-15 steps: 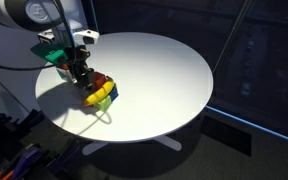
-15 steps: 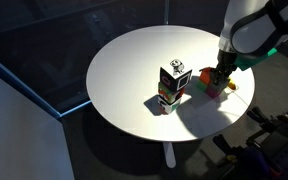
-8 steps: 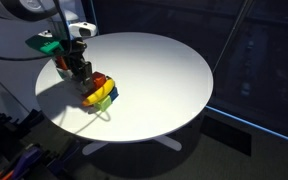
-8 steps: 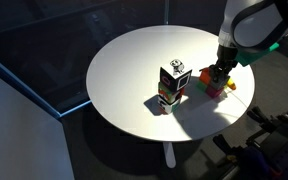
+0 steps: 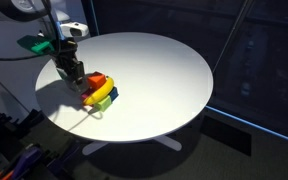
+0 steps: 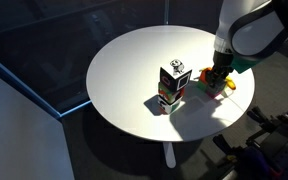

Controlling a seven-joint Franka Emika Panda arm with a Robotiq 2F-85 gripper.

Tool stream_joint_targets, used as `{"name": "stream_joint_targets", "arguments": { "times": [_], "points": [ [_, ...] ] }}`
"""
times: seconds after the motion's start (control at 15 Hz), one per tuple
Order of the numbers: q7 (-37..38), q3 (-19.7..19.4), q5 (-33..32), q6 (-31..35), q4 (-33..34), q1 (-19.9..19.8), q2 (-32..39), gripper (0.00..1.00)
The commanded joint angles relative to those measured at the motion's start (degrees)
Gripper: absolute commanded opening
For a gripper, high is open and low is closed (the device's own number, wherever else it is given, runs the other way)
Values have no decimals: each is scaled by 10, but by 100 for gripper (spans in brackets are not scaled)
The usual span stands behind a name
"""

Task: Take the grey block off of the stack

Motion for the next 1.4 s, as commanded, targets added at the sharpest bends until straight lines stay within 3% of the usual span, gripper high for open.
{"name": "stream_joint_targets", "arguments": {
  "times": [0.0, 0.47, 1.33],
  "points": [
    [31, 5, -8, 13, -8, 10, -2, 30],
    [56, 8, -6, 36, 9, 29, 31, 30],
    [34, 14, 14, 99, 28, 32, 96, 30]
  ]
}}
